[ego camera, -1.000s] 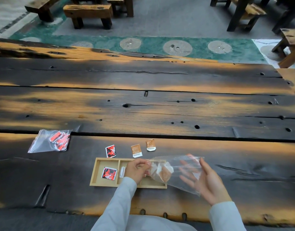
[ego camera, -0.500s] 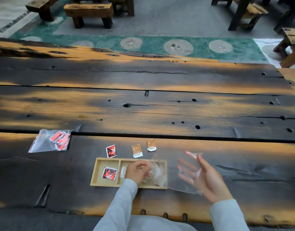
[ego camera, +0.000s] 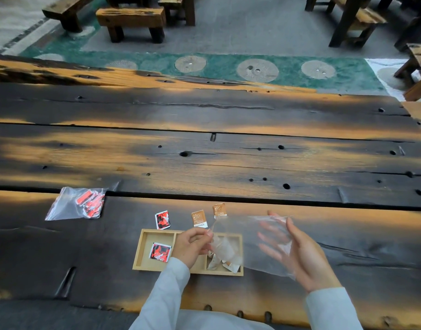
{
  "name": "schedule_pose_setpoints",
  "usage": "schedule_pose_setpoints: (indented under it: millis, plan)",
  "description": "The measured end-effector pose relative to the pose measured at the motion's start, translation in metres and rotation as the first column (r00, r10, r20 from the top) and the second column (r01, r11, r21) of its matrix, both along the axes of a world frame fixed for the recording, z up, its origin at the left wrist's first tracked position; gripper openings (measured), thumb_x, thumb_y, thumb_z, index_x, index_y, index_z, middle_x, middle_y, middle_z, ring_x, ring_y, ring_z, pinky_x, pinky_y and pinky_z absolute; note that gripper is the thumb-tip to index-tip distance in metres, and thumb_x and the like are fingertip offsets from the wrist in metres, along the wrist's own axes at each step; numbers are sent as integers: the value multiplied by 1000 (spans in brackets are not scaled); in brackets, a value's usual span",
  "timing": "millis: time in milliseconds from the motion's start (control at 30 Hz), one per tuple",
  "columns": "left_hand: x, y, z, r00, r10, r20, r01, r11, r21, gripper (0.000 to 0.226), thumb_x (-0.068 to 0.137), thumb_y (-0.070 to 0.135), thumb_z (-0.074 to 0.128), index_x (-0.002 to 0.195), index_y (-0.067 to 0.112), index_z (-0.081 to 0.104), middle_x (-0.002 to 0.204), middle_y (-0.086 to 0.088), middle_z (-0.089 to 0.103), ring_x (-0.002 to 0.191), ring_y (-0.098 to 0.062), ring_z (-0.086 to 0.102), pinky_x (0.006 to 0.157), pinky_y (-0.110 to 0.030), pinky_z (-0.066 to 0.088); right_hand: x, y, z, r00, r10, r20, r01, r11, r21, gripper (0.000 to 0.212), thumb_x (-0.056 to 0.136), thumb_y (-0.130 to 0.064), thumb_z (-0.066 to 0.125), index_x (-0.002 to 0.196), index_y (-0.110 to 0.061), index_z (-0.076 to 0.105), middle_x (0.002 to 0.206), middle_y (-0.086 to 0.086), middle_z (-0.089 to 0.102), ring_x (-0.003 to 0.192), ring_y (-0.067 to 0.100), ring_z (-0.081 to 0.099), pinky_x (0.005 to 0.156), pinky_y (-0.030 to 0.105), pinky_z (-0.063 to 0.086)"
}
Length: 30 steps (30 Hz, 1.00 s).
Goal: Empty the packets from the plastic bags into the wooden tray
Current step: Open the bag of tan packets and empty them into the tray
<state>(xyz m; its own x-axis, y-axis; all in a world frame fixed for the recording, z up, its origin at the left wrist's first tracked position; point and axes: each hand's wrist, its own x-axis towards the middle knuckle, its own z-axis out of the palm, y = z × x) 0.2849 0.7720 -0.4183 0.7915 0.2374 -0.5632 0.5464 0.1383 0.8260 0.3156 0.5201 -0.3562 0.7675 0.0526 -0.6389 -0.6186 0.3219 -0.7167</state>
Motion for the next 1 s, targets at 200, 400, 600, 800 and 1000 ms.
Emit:
schedule_pose_setpoints:
  millis: [200,400,600,800,1000]
  plan:
    - [9,36,41,966,-170,193,134,973,187,58,80,14,80,131,30,57,126,13,61,115,-2,59,81,-14,53,15,17,30,974,214,81,-207,975,-78,41,108,-38,38,131,-23,68,124,13,75,108,40,74,113,57,41]
    - [25,60,90,682,-719,132,673,689,271,83,65,33,89,135,51,48,141,24,53,134,6,43,110,-20,34,29,41,66,903,399,158,-397,917,-47,44,104,-39,42,132,-17,68,123,21,74,104,47,73,101,53,54]
    - [23,70,114,714,-649,263,628,759,171,21,71,9,85,85,18,73,78,2,70,77,-12,63,73,-28,50,45,54,75,926,279,256,-356,872,337,76,98,-64,41,148,-8,50,144,33,55,127,50,59,111,59,43]
    - [28,66,125,878,-29,477,-12,997,82,15,74,-10,76,77,-1,64,59,6,66,53,-2,60,52,-13,48,44,91,58,908,192,373,-303,916,264,110,57,-80,77,140,-9,60,133,19,69,122,38,67,100,50,57]
    - [31,79,106,877,169,449,-229,970,81,18,73,-2,80,84,-6,66,71,-3,71,65,-13,67,56,-19,54,31,133,37,862,335,381,-259,936,-237,33,80,-7,82,111,-7,74,88,18,80,80,20,76,73,29,64]
